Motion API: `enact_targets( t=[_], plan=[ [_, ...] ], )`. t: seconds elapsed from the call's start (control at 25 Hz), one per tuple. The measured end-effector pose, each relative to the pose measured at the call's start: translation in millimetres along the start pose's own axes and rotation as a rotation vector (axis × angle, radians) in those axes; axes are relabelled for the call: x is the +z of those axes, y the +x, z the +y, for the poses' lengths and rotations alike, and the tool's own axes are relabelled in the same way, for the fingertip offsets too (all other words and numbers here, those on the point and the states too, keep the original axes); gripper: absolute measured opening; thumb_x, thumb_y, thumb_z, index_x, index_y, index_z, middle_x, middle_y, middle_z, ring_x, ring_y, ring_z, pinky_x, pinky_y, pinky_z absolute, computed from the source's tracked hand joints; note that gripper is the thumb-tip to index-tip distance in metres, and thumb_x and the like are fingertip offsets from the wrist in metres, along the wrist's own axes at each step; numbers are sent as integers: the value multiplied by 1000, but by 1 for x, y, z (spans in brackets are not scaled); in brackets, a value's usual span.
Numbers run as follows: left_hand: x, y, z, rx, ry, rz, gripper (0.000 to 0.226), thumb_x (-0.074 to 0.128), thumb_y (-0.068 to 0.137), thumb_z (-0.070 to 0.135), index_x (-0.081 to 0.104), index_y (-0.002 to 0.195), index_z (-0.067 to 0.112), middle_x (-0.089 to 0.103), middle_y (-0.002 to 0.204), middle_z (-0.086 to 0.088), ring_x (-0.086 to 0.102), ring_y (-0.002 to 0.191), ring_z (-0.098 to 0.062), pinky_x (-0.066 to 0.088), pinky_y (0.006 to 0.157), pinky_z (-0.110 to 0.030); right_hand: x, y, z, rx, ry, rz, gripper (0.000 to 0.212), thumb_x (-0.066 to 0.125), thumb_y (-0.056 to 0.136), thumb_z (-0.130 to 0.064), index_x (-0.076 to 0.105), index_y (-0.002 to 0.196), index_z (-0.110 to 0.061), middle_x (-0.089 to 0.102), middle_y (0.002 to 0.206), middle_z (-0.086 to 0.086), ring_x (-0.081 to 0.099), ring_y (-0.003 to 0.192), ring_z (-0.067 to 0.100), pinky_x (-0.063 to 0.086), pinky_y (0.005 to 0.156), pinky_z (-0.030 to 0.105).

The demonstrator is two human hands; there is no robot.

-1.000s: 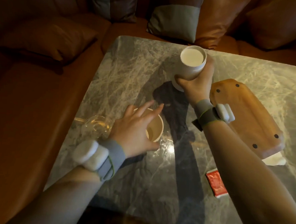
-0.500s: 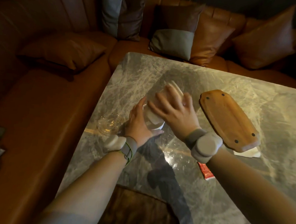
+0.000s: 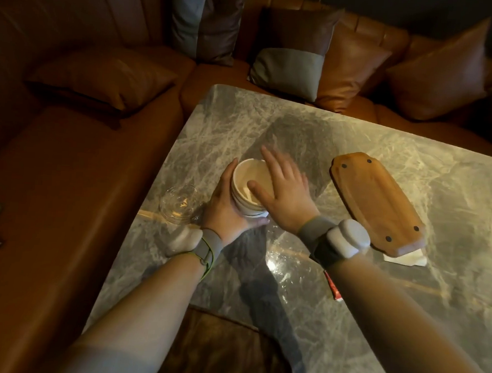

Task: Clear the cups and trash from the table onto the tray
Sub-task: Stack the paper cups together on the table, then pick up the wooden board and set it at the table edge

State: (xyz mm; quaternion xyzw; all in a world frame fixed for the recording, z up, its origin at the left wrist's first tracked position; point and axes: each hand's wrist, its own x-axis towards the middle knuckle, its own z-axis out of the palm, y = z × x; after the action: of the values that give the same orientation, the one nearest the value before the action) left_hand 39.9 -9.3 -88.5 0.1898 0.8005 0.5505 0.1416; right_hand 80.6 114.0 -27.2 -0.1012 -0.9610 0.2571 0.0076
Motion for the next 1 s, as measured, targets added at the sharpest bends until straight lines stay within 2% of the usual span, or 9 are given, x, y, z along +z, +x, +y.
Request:
enact_targets(
  t=[0.16,0.28,0.4,0.48,0.56,0.72,0.8,0.88,1.0],
  plan=[
    [-1,0,-1,-58,-66,12,121,86,48,14,6,117,71,32,146,-7,36,130,-24,41,102,-42,22,3,6,23,14,-34,64,40,92,-46,11,147,-28,17,155,-2,33,135,26,35,107,44],
    [-5,-3,6,-168,-142,-78,124,85,51,4,5,136,46,28,148,-10,33,133,-27,39,105,-50,23,3,5,64,-21,-34,65,38,91,-49,10,146,-31,17,155,-4,35,133,28,36,105,46],
    [-27,4,20,-298,132,-294,135,87,53,13,-12,143,31,12,153,-15,19,140,-31,25,113,-50,18,1,1,112,9,-58,63,34,90,-56,12,145,-35,16,156,-6,22,140,24,27,111,51],
    [-45,15,39,-361,316,-414,129,85,57,25,-11,145,27,9,156,-11,15,141,-29,19,115,-45,8,0,5,164,97,88,57,34,92,-52,22,143,-31,27,153,-2,29,137,23,33,106,46],
    [-54,26,66,-313,329,-351,96,75,70,29,16,145,22,25,153,-7,29,136,-27,27,108,-33,-13,0,18,238,106,286,45,37,94,-40,38,135,-21,43,140,6,44,125,27,42,92,41],
    [-24,40,109,-73,403,-29,43,60,81,30,51,120,16,50,132,-7,47,119,-28,40,89,-32,-52,-7,79,362,-171,273,33,39,93,-27,49,122,-13,50,126,12,49,111,33,44,75,40],
    [8,47,122,-22,492,-107,35,58,82,27,56,114,15,55,122,-7,50,113,-29,45,90,-36,-65,-9,115,456,-214,213,34,39,94,-28,46,123,-12,47,129,14,48,113,35,45,78,41],
    [49,57,131,-75,440,-220,13,55,85,22,61,93,15,59,90,-3,56,88,-24,44,74,-30,-77,-12,151,578,-218,152,39,40,93,-27,41,129,-11,43,134,15,45,117,36,45,86,44],
    [105,68,127,-257,372,-348,32,50,87,13,46,56,15,41,60,-4,41,57,-21,34,61,-27,-83,-17,196,717,-242,88,46,41,93,-26,34,135,-7,39,137,17,41,122,36,41,94,47]
  ],
)
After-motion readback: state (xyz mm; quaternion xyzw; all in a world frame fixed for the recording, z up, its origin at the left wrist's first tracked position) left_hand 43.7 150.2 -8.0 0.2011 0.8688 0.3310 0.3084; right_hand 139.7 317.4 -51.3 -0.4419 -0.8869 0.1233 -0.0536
